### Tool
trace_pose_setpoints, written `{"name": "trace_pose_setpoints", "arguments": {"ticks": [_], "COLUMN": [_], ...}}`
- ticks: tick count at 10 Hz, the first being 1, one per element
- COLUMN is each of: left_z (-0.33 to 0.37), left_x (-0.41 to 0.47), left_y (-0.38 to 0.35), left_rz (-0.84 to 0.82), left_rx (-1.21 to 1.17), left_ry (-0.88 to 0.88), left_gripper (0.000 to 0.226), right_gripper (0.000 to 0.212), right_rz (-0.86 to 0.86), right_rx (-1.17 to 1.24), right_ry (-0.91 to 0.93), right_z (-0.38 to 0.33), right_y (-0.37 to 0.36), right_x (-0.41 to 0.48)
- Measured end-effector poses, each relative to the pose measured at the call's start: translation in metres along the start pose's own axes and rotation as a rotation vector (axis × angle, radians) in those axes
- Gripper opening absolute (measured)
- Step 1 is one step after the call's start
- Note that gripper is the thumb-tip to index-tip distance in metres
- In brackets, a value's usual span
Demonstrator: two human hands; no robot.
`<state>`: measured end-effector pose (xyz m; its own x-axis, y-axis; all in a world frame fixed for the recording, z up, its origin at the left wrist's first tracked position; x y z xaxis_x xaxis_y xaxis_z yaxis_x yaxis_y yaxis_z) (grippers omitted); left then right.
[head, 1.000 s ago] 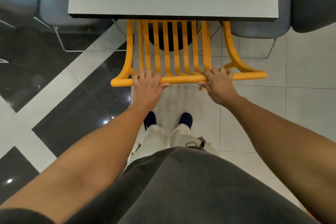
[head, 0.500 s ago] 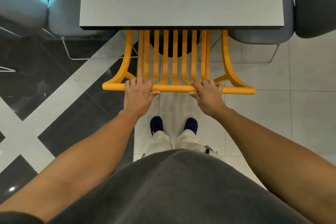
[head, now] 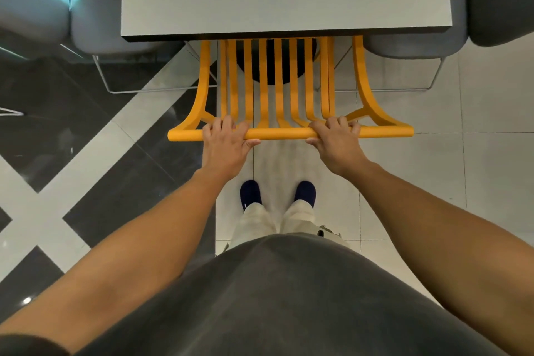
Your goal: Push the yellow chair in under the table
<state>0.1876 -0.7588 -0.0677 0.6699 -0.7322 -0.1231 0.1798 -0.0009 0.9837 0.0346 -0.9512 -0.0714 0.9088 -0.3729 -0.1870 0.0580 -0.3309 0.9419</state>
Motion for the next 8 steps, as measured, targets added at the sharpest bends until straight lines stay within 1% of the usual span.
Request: {"name": "trace_pose_setpoints", "arguments": {"ticks": [3,5,6,7,8], "left_z": [-0.011,-0.008,-0.009,-0.011,-0.015], "left_x": [0.002,0.003,0.004,0.017,0.045], "left_y": [0.004,0.002,0.004,0.010,0.035], "left_rz": [-0.033,-0.017,-0.109,-0.353,-0.535], "left_rx": [-0.020,0.028,0.034,0.022,-0.020], "left_ry": [0.003,-0.011,0.000,0.035,0.110], "left_gripper": [0.050,0.052,0.061,0.083,0.100], "right_gripper": [0.033,0.038,0.050,0.067,0.075], "right_rz": [-0.010,-0.036,-0.108,-0.257,-0.347], "right_rx": [0.010,-0.010,-0.050,-0.030,0.047], "right_ry": [-0.019,-0.014,-0.039,-0.086,-0.164], "right_z": [-0.009,-0.008,-0.013,-0.015,-0.009], "right_y": [0.000,0.001,0.005,0.015,0.044], "right_x": [0.003,0.003,0.003,0.016,0.037]}}
Point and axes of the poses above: each hand's wrist, its own x-axis towards the middle knuckle, its own y-axis out of the back of the hand, z = x × y, the point moved 5 cm from there along x, towards the middle knuckle, and after that the axes turned 3 degrees about y, right-handed, at the moved point
